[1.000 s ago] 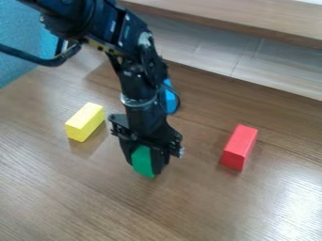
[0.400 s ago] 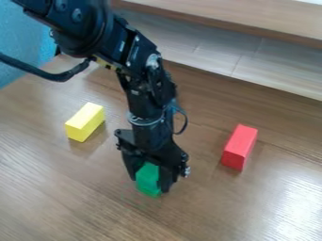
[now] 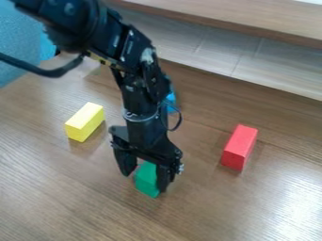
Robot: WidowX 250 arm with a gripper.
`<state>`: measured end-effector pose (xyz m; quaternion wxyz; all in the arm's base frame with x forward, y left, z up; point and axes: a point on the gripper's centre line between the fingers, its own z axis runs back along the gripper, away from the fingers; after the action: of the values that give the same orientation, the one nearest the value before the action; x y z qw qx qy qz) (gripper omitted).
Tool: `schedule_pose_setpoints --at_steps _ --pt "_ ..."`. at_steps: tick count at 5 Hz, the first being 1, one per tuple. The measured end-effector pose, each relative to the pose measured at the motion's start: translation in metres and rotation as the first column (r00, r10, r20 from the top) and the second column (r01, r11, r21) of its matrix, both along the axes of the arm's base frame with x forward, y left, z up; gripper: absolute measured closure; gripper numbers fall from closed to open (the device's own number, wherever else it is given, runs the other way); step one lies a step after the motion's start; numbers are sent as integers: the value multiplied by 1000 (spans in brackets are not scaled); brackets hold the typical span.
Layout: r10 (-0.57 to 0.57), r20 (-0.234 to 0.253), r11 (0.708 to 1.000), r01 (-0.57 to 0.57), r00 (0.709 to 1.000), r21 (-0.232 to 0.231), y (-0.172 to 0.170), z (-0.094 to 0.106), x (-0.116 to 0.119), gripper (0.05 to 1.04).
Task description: Move the green block from the yellow block to the middle of the table
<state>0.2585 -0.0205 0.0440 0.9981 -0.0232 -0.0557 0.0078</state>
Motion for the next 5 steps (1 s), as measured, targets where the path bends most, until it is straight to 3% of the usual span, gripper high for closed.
schedule_pose_setpoints --at_steps 1,2,3,5 --pt "21 72 999 -19 997 -27 3 30 3 83" --pt "62 109 997 -56 992 -52 15 49 9 83" --pt "106 141 994 -101 984 -46 37 62 18 83" --pt "212 125 977 -210 969 -25 86 53 27 83"
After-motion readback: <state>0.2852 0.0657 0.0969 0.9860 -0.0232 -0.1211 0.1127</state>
